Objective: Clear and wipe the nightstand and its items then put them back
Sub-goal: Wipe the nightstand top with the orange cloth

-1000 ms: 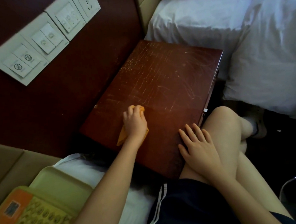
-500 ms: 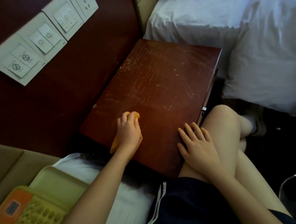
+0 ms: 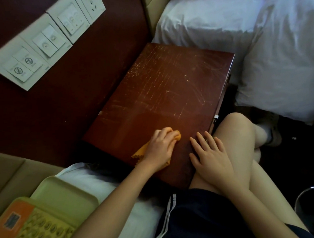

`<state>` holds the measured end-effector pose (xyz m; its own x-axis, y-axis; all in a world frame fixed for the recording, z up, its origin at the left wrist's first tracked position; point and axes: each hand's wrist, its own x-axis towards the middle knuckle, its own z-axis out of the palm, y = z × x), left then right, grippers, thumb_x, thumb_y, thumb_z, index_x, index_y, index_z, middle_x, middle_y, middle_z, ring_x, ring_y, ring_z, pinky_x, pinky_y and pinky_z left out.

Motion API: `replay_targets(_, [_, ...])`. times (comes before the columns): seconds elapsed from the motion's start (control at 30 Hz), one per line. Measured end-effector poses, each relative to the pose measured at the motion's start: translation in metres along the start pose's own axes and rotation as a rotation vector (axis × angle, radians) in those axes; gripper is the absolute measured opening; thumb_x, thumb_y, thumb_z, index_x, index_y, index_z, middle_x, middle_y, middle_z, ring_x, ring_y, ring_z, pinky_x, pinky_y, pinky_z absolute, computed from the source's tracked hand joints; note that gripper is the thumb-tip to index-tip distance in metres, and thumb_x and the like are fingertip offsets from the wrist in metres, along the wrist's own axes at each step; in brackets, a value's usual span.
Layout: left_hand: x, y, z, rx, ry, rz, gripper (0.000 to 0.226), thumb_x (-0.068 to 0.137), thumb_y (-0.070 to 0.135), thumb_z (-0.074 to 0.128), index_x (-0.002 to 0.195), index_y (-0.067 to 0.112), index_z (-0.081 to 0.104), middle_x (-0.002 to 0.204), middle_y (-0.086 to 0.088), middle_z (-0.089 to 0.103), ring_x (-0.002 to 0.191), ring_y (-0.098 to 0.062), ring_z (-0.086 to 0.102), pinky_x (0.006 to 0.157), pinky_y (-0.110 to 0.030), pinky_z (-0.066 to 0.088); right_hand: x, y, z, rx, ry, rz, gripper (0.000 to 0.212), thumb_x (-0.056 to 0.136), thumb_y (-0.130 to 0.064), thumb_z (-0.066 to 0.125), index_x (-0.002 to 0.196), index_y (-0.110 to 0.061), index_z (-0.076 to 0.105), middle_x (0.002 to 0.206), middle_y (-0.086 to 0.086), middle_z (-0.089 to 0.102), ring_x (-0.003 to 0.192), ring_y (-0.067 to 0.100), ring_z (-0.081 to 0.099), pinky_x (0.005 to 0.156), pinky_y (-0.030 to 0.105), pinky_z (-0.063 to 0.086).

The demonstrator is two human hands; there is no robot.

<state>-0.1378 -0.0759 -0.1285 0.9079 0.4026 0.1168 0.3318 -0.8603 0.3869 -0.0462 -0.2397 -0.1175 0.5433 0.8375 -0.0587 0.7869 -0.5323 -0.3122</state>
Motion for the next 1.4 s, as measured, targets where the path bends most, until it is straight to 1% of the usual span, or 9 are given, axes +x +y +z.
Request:
replay_targets(0.13, [-0.017,-0.037,-0.018,0.028,0.063,-0.158,0.031,0.094,0.018,0.048,0.123,0.014,0.057,0.121,-0.006,0.052,0.107,-0.023,0.045,0.090,-0.030,0.038,0.000,-0.001,0.000,-0.011,0.004,-0.006,0.052,0.096,-0.040,0.039,0.144,-0.020,0.034,0.151,0.005,0.029,0.142,0.026,0.016,0.113,0.040,0.010])
replay_targets(0.3, [-0.020,-0.086,-0.046,0.091,0.287,-0.587,0.027,0.096,0.016,0.043,0.119,0.013,0.058,0.126,-0.010,0.050,0.108,-0.028,0.043,0.088,-0.036,0.039,0.001,-0.003,0.001,-0.044,-0.017,-0.027,0.052,0.096,-0.040,0.041,0.143,-0.020,0.034,0.150,0.007,0.031,0.141,0.028,0.019,0.112,0.043,0.013])
replay_targets(0.43, [0.001,-0.094,-0.053,0.093,0.392,-0.866,0.029,0.097,0.018,0.039,0.121,0.014,0.056,0.128,-0.008,0.047,0.111,-0.027,0.042,0.089,-0.037,0.039,0.001,-0.007,0.001,-0.071,0.034,-0.055,0.049,0.090,-0.035,0.055,0.135,-0.015,0.049,0.140,0.012,0.046,0.133,0.034,0.037,0.107,0.049,0.028])
replay_targets(0.6, [0.009,-0.074,-0.039,0.104,0.290,-0.623,0.028,0.096,0.015,0.042,0.119,0.015,0.057,0.127,-0.006,0.050,0.106,-0.026,0.043,0.085,-0.032,0.038,0.006,-0.011,0.002,-0.131,0.121,-0.122,0.050,0.082,-0.036,0.049,0.123,-0.011,0.060,0.126,0.014,0.059,0.118,0.036,0.053,0.095,0.052,0.042])
replay_targets(0.83, [-0.029,-0.085,-0.041,0.038,0.084,-0.190,0.029,0.093,0.014,0.050,0.121,0.014,0.059,0.120,-0.005,0.054,0.106,-0.023,0.045,0.087,-0.026,0.035,0.025,-0.022,0.010,-0.059,0.054,-0.176,0.055,0.088,-0.030,0.061,0.138,-0.014,0.045,0.142,0.012,0.044,0.133,0.033,0.037,0.109,0.050,0.024])
replay_targets(1.0, [-0.035,-0.123,-0.061,0.104,0.254,-0.523,0.027,0.095,0.017,0.045,0.119,0.013,0.058,0.125,-0.008,0.050,0.109,-0.028,0.042,0.087,-0.033,0.037,0.033,-0.024,0.014,-0.023,0.029,-0.187,0.054,0.095,-0.033,0.047,0.144,-0.018,0.031,0.150,0.007,0.031,0.140,0.029,0.024,0.113,0.044,0.009])
replay_targets(1.17, [-0.005,-0.125,-0.065,0.106,0.355,-0.803,0.029,0.097,0.019,0.039,0.119,0.016,0.057,0.128,-0.005,0.047,0.112,-0.025,0.041,0.088,-0.033,0.037,0.038,-0.029,0.013,0.006,0.083,-0.178,0.054,0.091,-0.027,0.057,0.140,-0.013,0.040,0.144,0.011,0.041,0.135,0.033,0.034,0.110,0.049,0.021])
replay_targets(1.27, [0.010,-0.109,-0.057,0.118,0.330,-0.753,0.029,0.097,0.017,0.040,0.120,0.016,0.057,0.128,-0.005,0.048,0.109,-0.025,0.042,0.087,-0.032,0.037,0.038,-0.030,0.014,0.002,0.135,-0.175,0.054,0.087,-0.023,0.064,0.136,-0.010,0.046,0.139,0.013,0.047,0.130,0.035,0.041,0.106,0.051,0.027])
replay_targets(1.4, [0.009,-0.087,-0.040,0.069,0.194,-0.421,0.030,0.095,0.016,0.045,0.122,0.015,0.057,0.126,-0.004,0.050,0.108,-0.022,0.042,0.085,-0.025,0.033,0.037,-0.028,0.017,-0.001,0.165,-0.172,0.054,0.085,-0.022,0.066,0.134,-0.008,0.048,0.137,0.014,0.049,0.128,0.036,0.043,0.105,0.052,0.029])
